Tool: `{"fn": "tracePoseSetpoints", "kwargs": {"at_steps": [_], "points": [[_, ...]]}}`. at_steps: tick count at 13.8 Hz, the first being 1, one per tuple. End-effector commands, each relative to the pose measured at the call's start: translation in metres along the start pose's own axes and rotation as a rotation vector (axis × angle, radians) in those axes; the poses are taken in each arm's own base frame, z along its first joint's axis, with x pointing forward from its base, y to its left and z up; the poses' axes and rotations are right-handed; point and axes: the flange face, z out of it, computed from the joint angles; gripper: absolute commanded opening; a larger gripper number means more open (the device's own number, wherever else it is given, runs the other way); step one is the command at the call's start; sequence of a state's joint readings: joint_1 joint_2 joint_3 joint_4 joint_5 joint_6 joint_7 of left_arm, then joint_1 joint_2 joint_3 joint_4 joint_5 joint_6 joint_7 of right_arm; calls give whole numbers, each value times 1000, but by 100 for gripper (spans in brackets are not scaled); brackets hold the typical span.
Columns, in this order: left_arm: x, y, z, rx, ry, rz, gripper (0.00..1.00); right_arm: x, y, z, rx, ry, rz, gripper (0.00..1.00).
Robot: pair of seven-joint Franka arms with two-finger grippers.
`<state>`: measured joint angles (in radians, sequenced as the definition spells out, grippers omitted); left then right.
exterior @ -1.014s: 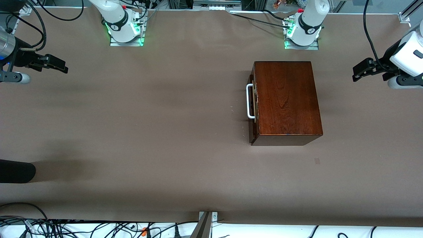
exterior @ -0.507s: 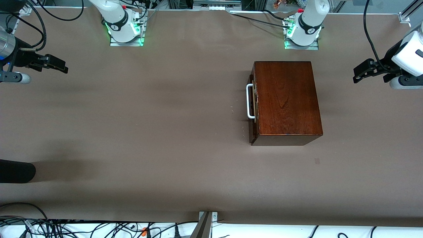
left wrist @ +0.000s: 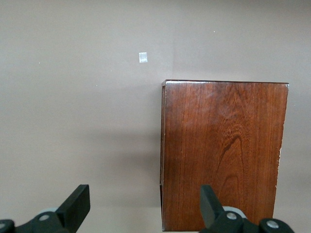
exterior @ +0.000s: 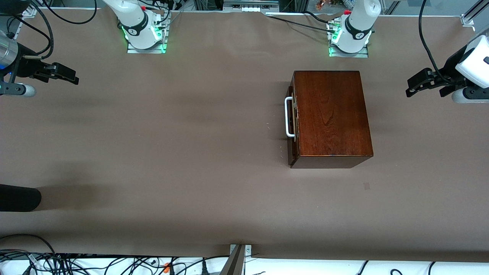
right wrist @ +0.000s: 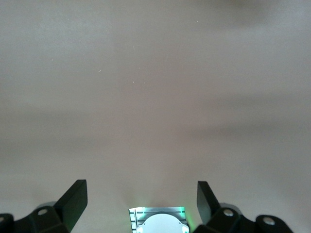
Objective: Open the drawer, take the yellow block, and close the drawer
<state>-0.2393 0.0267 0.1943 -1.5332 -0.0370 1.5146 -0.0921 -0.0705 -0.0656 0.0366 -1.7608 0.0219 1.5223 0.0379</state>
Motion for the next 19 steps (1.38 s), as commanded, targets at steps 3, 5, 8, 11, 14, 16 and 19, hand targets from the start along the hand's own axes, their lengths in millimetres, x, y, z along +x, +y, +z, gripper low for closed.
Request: {"fn": "tracePoseSetpoints", "kwargs": {"at_steps": [3, 5, 8, 11, 14, 16, 19], "points": [[2, 10, -9, -18, 16, 17, 100, 1, 0, -6, 8, 1, 5, 100], [-1, 42, -5, -14, 3, 52, 100, 1, 0, -6, 10, 1, 5, 100], [-18, 118, -3, -16, 7, 47, 100, 1, 1, -5, 10, -7, 5, 100], [-36, 187, 12, -11, -12, -61, 100, 1, 1, -5, 10, -7, 4, 100], [-56, 262, 34, -22, -8, -117, 100, 1, 1, -5, 10, -7, 2, 100], [-73, 304, 52, -6, -15, -163, 100, 1, 1, -5, 10, -7, 1, 100], [-88, 351, 82, 40, -18, -119, 100, 1, 1, -5, 10, -7, 2, 100]]}}
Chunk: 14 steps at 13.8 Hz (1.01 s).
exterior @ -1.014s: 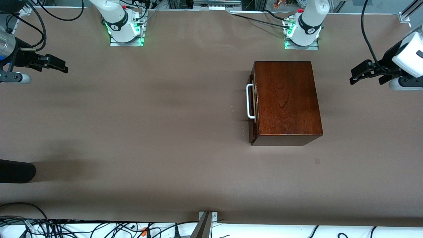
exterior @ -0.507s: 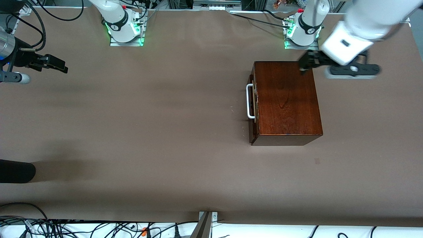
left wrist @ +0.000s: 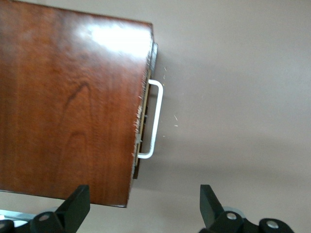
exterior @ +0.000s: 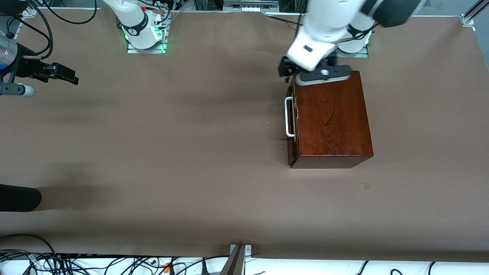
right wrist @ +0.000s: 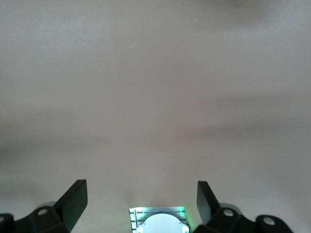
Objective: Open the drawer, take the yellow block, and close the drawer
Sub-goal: 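Move the left gripper to the white drawer handle of the box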
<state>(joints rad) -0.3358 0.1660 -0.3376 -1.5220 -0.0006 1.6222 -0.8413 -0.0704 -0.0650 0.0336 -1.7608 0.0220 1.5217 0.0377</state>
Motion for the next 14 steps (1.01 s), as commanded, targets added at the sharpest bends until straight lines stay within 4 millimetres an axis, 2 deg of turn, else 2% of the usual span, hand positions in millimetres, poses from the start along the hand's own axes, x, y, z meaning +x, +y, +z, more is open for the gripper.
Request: {"fn": "tracePoseSetpoints", "kwargs": {"at_steps": [1, 2, 4, 7, 11, 14], "points": [[-4, 29, 14, 20, 4, 15, 100, 1, -1, -5, 9, -6, -2, 100], [1, 35, 33, 46, -10, 24, 100, 1, 0, -5, 9, -4, 0, 100], [-14, 61, 64, 143, 34, 99, 100, 1, 0, -5, 9, -6, 0, 100], [-16, 83, 120, 221, 7, 148, 100, 1, -1, -5, 9, -6, -2, 100], [2, 97, 191, 301, 47, 188, 100, 1, 0, -5, 9, -6, 0, 100], [10, 96, 232, 370, 58, 208, 100, 1, -1, -4, 9, -7, -2, 100]]}}
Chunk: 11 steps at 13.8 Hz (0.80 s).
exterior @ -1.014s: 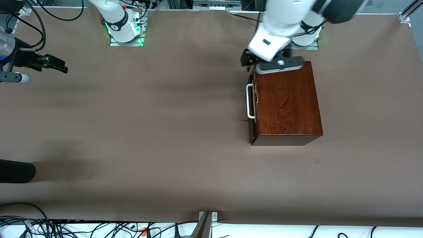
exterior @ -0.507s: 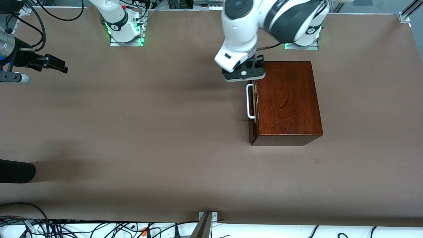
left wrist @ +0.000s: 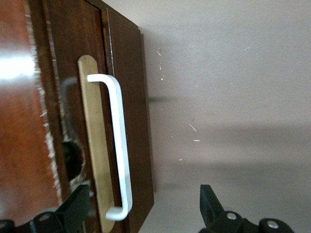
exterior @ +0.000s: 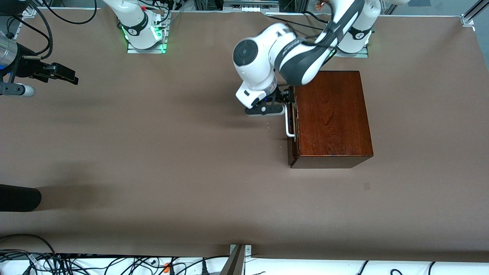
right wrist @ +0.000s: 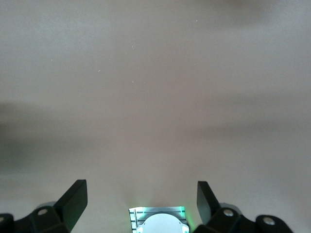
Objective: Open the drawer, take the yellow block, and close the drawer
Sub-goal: 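Move the left gripper to the white drawer handle of the box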
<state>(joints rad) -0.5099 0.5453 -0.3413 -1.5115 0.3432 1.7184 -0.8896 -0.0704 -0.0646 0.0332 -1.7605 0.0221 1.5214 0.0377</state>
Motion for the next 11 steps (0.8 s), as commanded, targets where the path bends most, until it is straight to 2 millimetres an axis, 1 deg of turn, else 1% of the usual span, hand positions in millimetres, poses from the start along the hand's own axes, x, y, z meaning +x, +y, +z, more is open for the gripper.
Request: {"fn": "tracePoseSetpoints", "kwargs": {"at_steps": [1, 4, 6, 7, 9, 11], "points": [[10, 10, 21, 60, 29, 11, 100, 0, -1, -4, 9, -7, -2, 100], [13, 16, 38, 62, 24, 17, 100, 0, -4, -5, 9, -4, -7, 100], [14, 21, 55, 75, 4, 23, 100, 0, -5, -4, 9, -5, -10, 100], [16, 23, 60, 79, 8, 27, 100, 0, -6, -4, 8, -5, -10, 100], [16, 24, 66, 89, 15, 34, 100, 0, -6, -4, 8, -7, -11, 100], [16, 28, 65, 85, 18, 32, 100, 0, -6, -4, 8, -7, -10, 100]]}}
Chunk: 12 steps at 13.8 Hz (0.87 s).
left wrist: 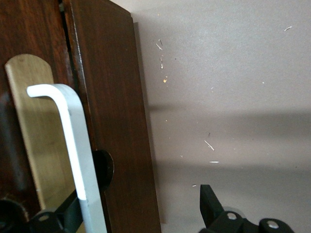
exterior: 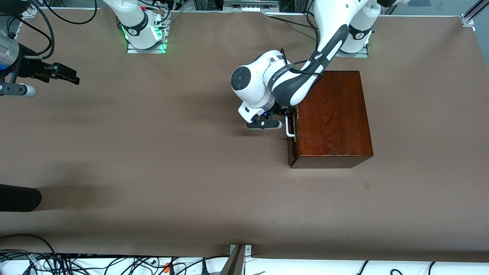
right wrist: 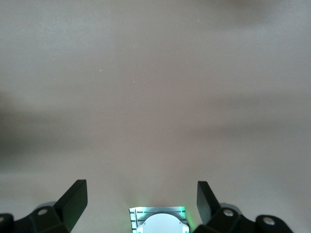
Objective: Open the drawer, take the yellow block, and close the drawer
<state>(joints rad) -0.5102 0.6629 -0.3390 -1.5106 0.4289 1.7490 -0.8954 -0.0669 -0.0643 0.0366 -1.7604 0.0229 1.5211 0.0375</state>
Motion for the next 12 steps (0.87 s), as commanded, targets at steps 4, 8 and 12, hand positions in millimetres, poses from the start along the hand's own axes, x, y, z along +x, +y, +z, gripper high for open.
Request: {"fn": "tracePoseSetpoints", "kwargs": {"at_steps": [4, 8, 12], "points": [[-2, 20, -12, -32, 50, -22, 100, 0, -3, -4, 9, -6, -4, 100], [-11, 39, -14, -42, 56, -15, 100, 0, -3, -4, 9, -6, -4, 100], [-10, 60, -24, -72, 73, -23, 100, 0, -3, -4, 9, -6, -4, 100]]}}
